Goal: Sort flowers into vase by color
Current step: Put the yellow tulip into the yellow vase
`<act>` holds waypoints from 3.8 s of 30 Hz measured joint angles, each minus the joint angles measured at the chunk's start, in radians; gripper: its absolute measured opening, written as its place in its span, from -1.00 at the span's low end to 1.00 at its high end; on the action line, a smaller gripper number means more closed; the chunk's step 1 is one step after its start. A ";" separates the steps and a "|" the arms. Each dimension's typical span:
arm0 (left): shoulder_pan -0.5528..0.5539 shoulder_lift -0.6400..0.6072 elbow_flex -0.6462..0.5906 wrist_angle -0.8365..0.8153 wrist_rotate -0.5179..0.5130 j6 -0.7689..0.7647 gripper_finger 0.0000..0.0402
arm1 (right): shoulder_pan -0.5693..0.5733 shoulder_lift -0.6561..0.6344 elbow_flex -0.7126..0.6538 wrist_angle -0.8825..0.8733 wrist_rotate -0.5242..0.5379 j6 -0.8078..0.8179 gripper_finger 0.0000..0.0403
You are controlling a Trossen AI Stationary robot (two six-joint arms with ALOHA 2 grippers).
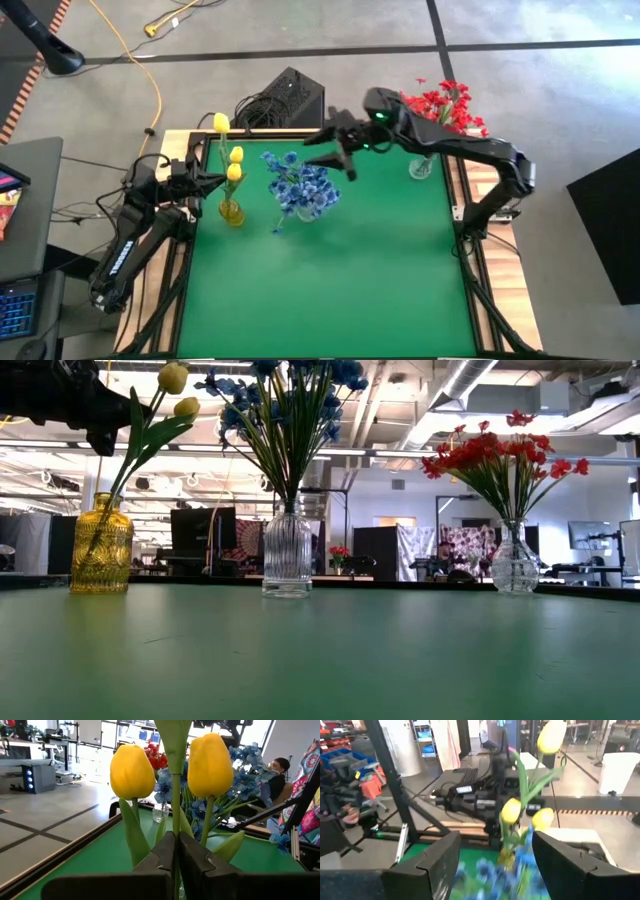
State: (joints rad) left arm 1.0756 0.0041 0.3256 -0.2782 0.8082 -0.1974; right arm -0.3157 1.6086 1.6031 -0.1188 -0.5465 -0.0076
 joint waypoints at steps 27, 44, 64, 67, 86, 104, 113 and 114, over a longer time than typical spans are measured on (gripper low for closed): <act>0.000 0.000 0.001 -0.002 0.000 0.002 -1.00 | 0.058 0.693 0.752 0.144 -0.033 0.040 0.37; 0.000 0.001 0.001 -0.001 0.001 0.002 -1.00 | 0.067 0.704 0.746 0.269 0.103 -0.001 0.25; 0.000 0.001 0.001 0.002 0.033 0.001 -1.00 | 0.070 0.704 0.746 0.308 0.212 -0.001 -0.23; 0.000 0.001 0.001 0.002 0.033 -0.007 -1.00 | 0.073 0.704 0.746 0.301 0.212 -0.001 -0.24; 0.000 0.001 0.002 0.003 0.024 -0.024 -0.63 | 0.078 0.704 0.746 0.225 0.183 -0.028 -0.26; 0.000 0.001 0.237 -0.244 -0.232 0.138 -0.61 | 0.091 0.704 0.746 0.141 0.125 -0.082 -0.26; 0.000 0.002 0.257 -0.147 -0.169 0.163 -0.61 | 0.121 0.704 0.746 0.146 0.124 -0.189 -0.26; 0.000 0.004 0.257 -0.148 -0.170 0.177 -0.61 | 0.124 0.704 0.746 0.148 0.124 -0.195 -0.26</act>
State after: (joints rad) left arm 1.0756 0.0085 0.5827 -0.4263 0.6384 -0.0207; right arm -0.1913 2.3123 2.3493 0.0291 -0.4221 -0.2026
